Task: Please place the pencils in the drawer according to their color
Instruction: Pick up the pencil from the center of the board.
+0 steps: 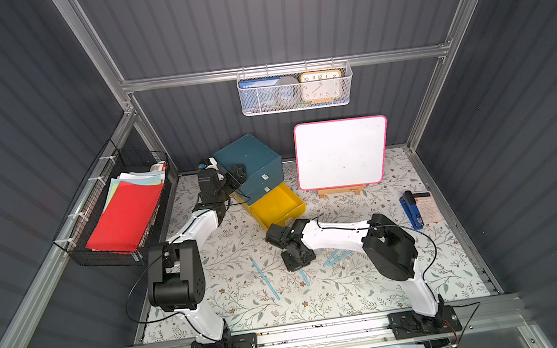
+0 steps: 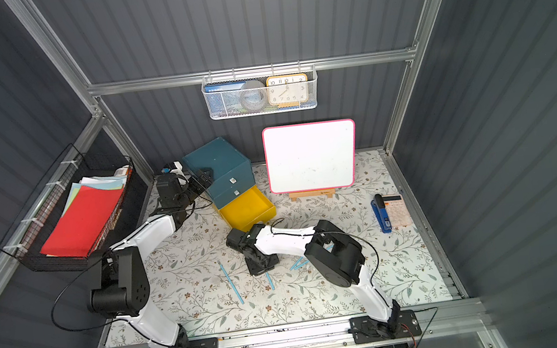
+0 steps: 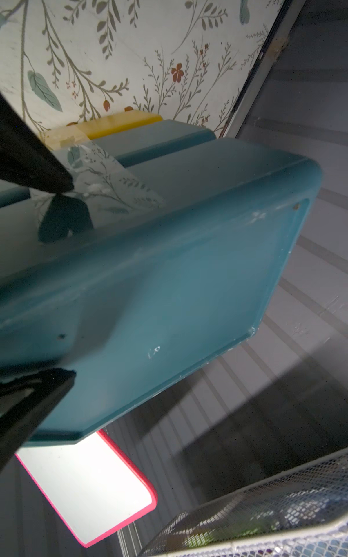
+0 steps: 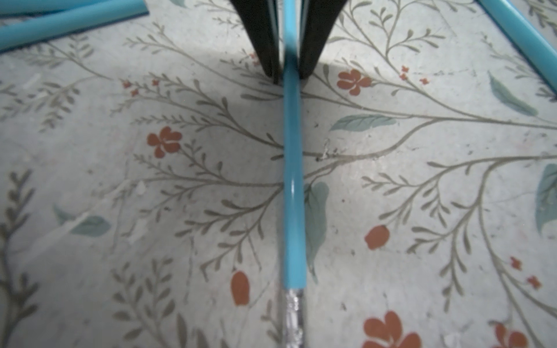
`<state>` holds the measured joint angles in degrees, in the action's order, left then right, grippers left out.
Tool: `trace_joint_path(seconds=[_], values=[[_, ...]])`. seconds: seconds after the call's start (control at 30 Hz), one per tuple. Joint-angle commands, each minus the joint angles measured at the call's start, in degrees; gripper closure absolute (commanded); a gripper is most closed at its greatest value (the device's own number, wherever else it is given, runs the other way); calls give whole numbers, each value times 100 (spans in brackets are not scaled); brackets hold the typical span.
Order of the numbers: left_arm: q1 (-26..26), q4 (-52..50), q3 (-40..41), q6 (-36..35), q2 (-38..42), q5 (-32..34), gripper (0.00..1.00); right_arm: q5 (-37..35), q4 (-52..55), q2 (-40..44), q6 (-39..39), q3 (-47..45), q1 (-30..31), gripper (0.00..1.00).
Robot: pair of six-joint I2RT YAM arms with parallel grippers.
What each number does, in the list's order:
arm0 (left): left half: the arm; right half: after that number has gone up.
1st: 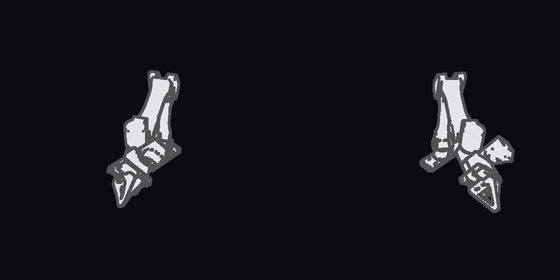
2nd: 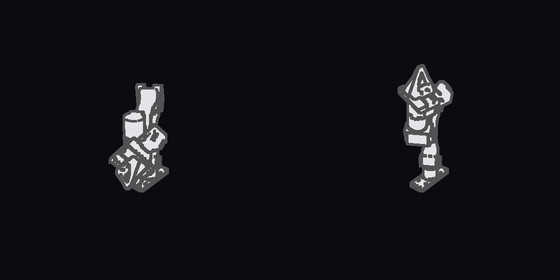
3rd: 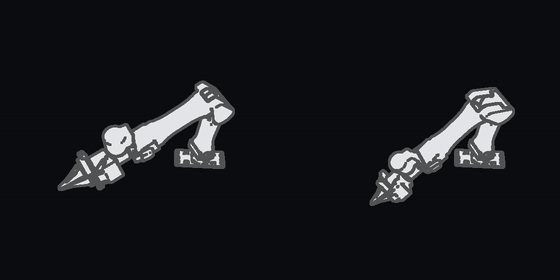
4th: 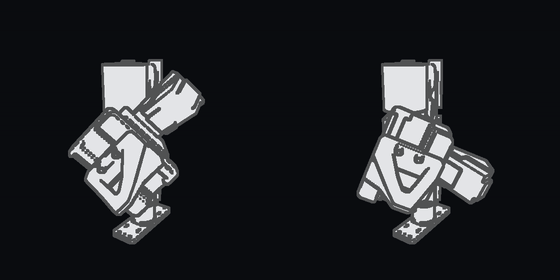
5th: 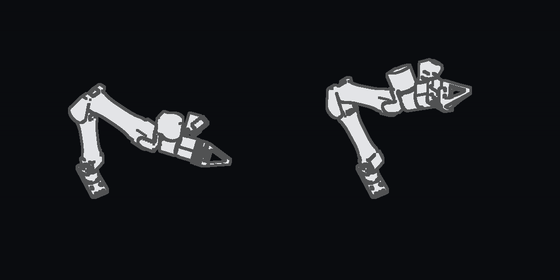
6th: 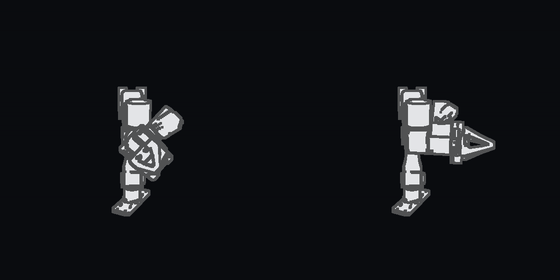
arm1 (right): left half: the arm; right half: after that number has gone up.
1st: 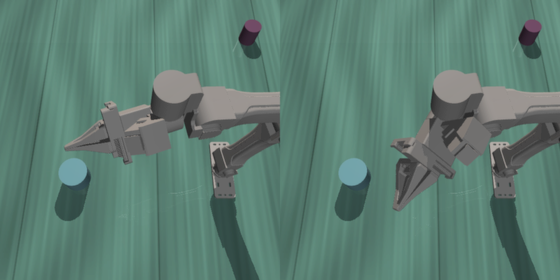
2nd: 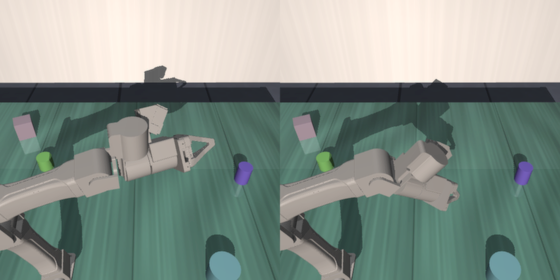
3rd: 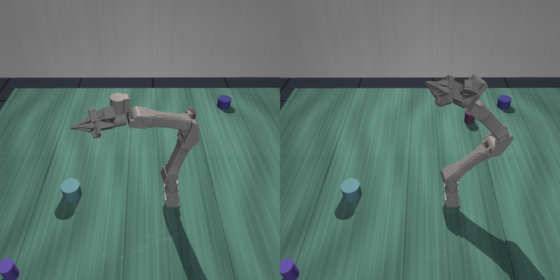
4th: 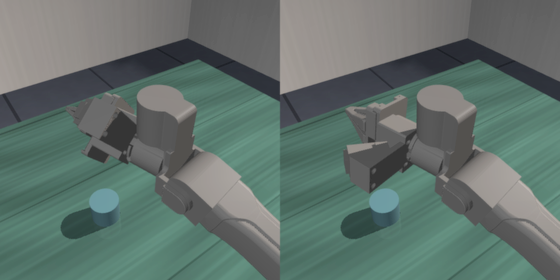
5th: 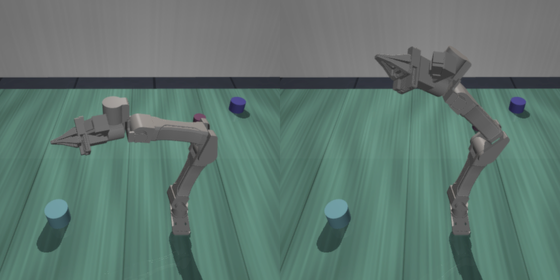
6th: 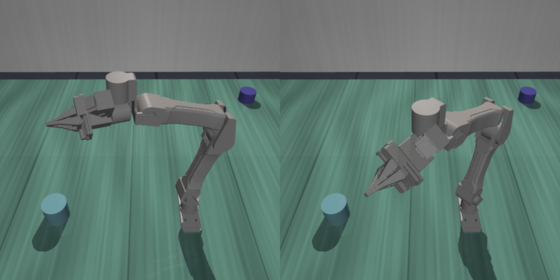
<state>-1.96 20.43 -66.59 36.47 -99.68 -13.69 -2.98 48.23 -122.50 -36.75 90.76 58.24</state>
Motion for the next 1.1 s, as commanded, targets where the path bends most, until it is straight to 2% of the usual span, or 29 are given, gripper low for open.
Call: trace_joint_path(seconds=[0.0, 0.07, 0.23, 0.7, 1.07], values=[[-42, 57, 135, -92, 114, -112, 4, 203, 365, -429, -7, -196, 91, 94], [-43, 58, 145, -90, 116, -110, 4, 223, 350, -452, 16, -182, 91, 100], [-43, 58, 142, -96, 126, -115, 4, 277, 271, -382, 31, -231, 84, 100], [-42, 40, 113, -96, 133, -99, 4, 385, -24, 615, -105, -524, 21, 100], [-42, 40, 62, -91, 98, -112, 4, 813, -159, 1329, -251, -61, -242, 100]])
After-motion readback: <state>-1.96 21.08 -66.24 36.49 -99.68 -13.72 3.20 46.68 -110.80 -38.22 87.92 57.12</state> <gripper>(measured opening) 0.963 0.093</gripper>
